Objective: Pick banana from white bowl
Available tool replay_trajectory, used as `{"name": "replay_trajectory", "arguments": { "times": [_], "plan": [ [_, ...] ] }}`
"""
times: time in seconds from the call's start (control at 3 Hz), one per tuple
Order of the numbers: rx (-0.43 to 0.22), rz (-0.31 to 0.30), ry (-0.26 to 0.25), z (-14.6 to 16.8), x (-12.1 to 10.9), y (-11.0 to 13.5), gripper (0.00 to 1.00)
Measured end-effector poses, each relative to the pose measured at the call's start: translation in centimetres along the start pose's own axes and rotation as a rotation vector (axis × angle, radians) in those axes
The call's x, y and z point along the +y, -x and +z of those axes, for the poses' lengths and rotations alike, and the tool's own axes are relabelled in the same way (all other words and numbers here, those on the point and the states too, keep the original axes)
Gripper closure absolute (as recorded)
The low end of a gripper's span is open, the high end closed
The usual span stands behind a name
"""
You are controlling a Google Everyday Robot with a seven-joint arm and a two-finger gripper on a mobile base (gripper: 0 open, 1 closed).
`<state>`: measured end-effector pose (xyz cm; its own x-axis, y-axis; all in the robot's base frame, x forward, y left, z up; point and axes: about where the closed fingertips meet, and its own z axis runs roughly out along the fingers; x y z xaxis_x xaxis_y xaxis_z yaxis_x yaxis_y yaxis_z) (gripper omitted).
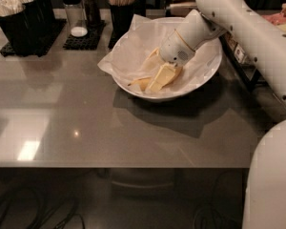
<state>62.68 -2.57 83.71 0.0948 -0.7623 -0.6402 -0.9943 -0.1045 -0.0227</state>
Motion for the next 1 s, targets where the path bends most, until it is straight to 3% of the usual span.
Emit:
{"name": "replay_trajectory", "arguments": {
  "times": [0.33,1.0],
  "plan": [
    [0.001,0.007,0.004,0.35,0.10,-0.26,0.45],
    [0.004,0.012,-0.025,-0.29,0.55,-0.16,0.87]
  ]
}}
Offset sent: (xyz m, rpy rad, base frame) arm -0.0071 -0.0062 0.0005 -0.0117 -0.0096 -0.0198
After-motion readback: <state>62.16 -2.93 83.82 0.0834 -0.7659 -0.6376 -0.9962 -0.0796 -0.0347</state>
